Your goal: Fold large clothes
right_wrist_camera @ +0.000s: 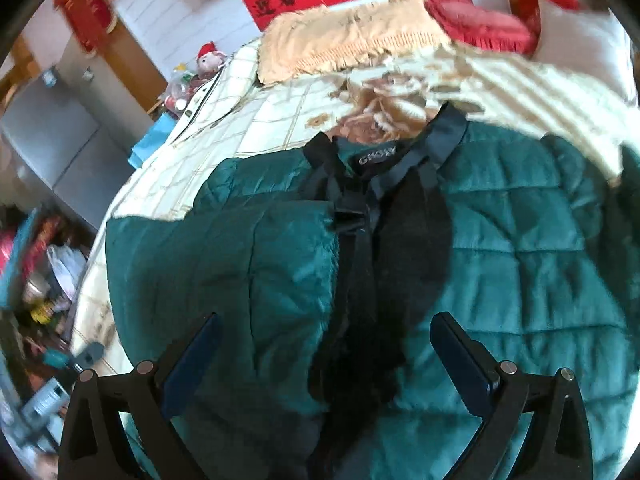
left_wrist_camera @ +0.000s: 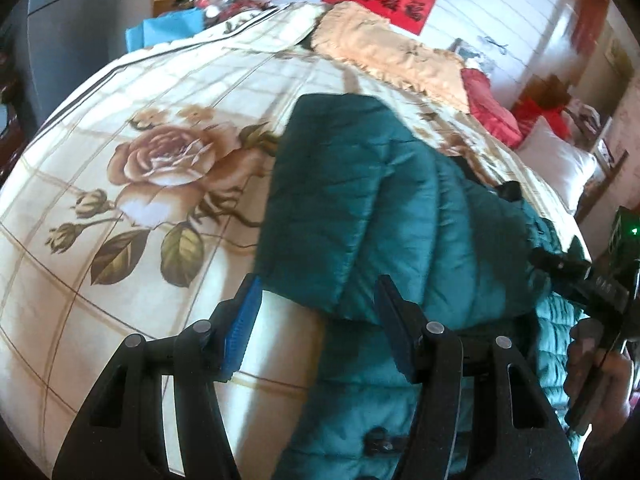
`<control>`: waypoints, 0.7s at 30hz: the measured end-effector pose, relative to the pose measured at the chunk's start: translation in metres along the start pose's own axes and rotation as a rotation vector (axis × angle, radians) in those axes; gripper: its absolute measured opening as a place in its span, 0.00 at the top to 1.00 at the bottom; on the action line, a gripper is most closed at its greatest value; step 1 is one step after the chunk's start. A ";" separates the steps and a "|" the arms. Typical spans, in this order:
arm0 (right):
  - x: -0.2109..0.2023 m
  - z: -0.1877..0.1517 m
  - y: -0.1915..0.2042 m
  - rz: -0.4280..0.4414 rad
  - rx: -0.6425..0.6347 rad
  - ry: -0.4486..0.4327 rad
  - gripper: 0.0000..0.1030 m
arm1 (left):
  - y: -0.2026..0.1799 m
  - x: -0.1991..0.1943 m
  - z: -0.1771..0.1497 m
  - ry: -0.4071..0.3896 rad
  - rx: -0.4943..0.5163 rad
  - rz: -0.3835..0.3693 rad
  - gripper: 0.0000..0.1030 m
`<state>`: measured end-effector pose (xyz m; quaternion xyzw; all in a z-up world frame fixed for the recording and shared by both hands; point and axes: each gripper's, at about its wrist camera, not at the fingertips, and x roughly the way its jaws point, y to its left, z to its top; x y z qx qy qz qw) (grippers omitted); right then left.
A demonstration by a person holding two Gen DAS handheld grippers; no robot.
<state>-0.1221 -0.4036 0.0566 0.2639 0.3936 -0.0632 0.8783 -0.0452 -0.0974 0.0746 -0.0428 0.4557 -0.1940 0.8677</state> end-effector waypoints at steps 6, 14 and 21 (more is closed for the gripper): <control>0.024 0.008 0.004 0.048 0.008 -0.027 0.58 | 0.010 0.023 0.004 0.035 -0.042 0.011 0.44; -0.006 0.008 0.003 0.078 -0.041 -0.144 0.89 | 0.013 0.028 0.008 0.041 -0.065 0.012 0.44; -0.056 0.018 -0.019 -0.019 -0.058 -0.254 0.90 | 0.005 0.026 0.009 0.038 -0.053 0.008 0.44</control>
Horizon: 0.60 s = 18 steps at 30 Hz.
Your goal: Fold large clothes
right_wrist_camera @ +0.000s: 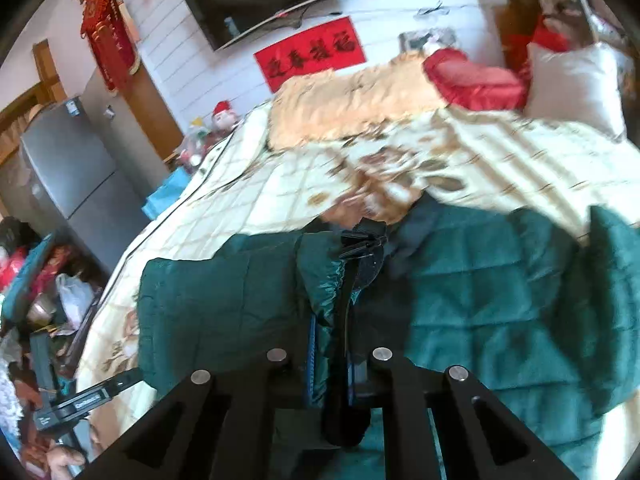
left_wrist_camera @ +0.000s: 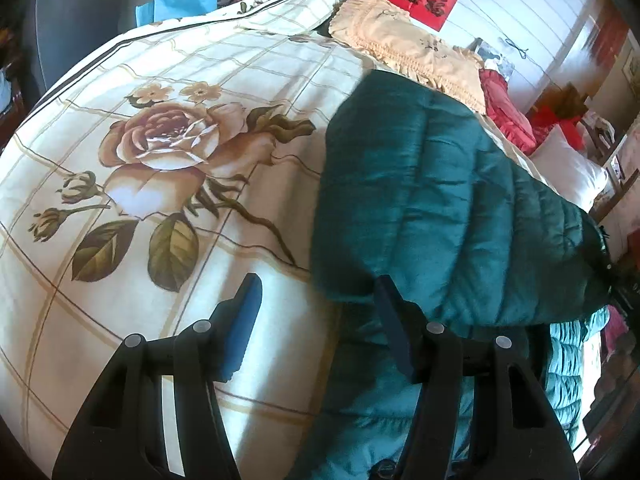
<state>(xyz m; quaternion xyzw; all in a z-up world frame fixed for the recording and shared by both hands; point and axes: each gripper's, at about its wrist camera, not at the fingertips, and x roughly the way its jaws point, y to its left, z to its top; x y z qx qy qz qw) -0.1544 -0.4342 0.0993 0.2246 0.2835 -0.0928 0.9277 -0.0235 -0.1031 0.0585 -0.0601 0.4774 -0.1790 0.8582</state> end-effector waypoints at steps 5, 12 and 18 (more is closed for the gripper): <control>-0.022 0.011 -0.035 -0.057 0.040 -0.028 0.90 | -0.009 0.003 -0.001 0.009 0.013 0.001 0.44; -0.039 0.013 -0.082 -0.172 0.074 -0.019 0.91 | -0.024 0.010 0.003 0.015 0.029 0.005 0.44; -0.033 0.009 -0.110 -0.272 0.091 0.024 0.92 | -0.041 0.009 0.015 -0.013 0.042 -0.003 0.44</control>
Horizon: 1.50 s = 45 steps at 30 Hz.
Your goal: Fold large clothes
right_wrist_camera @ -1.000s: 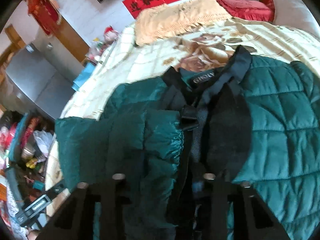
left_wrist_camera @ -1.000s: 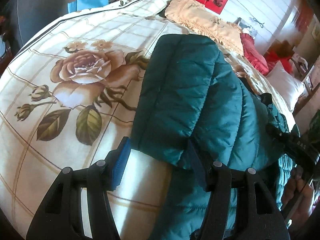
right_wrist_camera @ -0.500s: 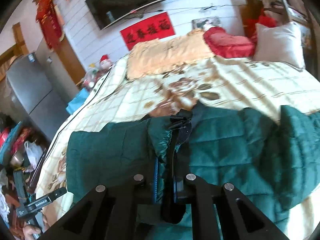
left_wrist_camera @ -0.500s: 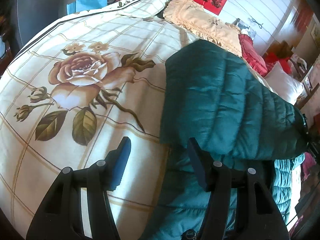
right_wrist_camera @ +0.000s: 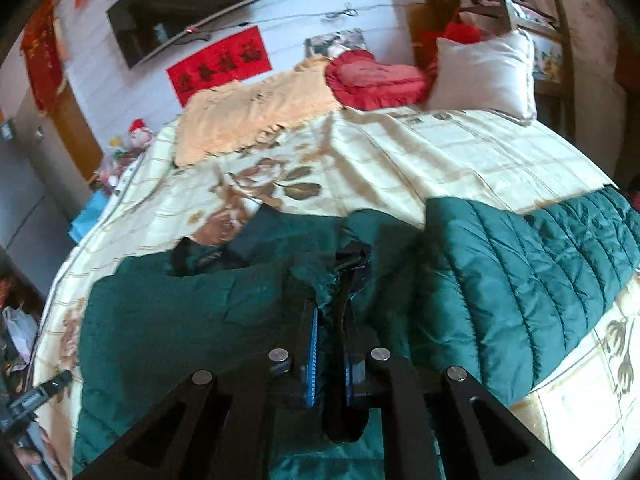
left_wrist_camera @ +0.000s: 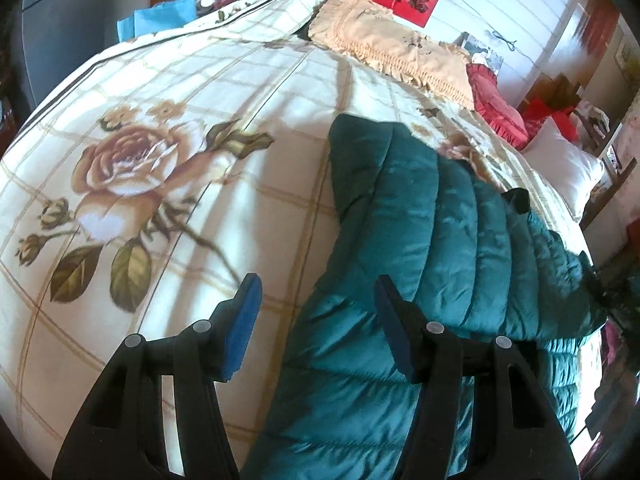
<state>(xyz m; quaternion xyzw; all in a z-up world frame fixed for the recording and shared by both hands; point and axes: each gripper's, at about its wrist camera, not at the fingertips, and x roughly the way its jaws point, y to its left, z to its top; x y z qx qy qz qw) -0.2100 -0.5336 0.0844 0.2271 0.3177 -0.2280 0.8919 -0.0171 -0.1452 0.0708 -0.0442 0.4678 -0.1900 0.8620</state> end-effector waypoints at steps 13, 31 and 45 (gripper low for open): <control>0.040 -0.012 -0.005 -0.147 -0.064 0.054 0.93 | -0.026 0.054 0.015 0.022 0.045 0.080 0.38; -0.023 -0.006 0.040 0.032 -0.128 -0.047 0.29 | -0.051 0.016 0.024 -0.106 0.105 0.087 0.30; 0.090 -0.036 0.108 0.052 -0.282 0.136 0.44 | -0.062 0.072 0.017 -0.025 0.133 0.118 0.27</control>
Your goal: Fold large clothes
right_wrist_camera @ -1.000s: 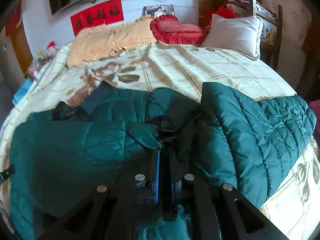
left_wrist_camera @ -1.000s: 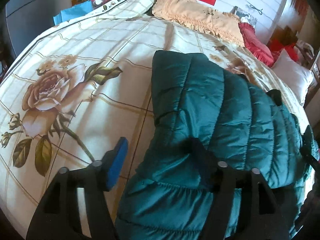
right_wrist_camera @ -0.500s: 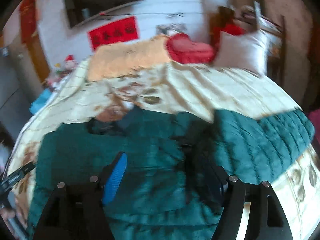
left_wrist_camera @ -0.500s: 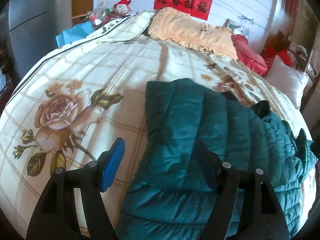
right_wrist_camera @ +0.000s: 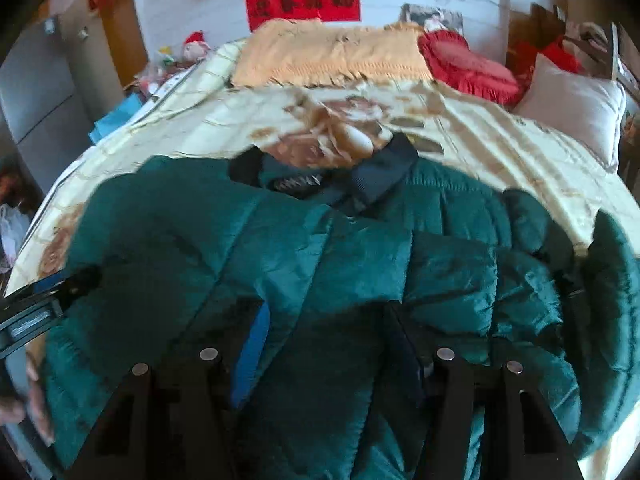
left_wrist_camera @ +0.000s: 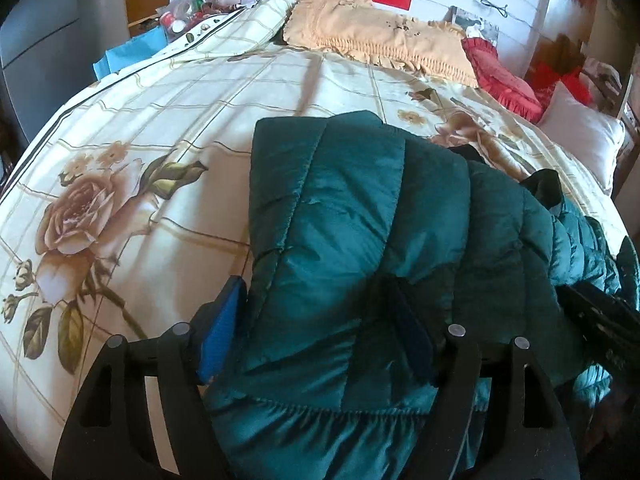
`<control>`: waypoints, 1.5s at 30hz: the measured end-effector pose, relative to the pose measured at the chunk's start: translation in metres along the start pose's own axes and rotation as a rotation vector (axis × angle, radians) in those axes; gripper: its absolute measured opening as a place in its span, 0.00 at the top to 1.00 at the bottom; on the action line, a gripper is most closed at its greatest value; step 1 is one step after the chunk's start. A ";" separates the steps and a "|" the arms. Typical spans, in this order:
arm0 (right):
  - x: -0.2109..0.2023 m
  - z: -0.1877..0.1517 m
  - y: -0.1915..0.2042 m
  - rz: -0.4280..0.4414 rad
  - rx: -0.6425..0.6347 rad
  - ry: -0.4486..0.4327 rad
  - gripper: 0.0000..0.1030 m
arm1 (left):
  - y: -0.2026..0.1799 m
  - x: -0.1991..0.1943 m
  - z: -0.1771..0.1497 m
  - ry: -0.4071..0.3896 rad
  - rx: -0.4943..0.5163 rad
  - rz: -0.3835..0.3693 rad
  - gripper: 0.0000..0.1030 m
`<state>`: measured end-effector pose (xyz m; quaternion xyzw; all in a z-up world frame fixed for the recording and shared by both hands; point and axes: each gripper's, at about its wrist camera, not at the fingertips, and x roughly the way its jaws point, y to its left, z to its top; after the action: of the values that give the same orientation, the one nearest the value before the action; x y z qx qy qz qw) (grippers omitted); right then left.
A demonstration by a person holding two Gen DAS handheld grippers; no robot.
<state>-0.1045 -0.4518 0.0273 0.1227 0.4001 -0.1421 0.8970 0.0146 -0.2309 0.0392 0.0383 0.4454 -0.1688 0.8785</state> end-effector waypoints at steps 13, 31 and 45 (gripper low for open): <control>-0.064 -0.023 -0.026 -0.071 0.002 -0.054 0.44 | -0.002 0.002 -0.001 -0.002 0.005 0.008 0.26; -0.042 -0.045 -0.075 -0.161 0.098 0.051 0.44 | -0.005 -0.036 -0.018 -0.017 0.008 0.020 0.25; -0.146 -0.089 -0.052 -0.046 0.118 -0.099 0.19 | -0.033 -0.097 -0.056 -0.087 0.054 -0.068 0.25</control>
<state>-0.2773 -0.4475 0.0739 0.1589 0.3490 -0.1917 0.9034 -0.0923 -0.2247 0.0853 0.0397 0.4029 -0.2120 0.8895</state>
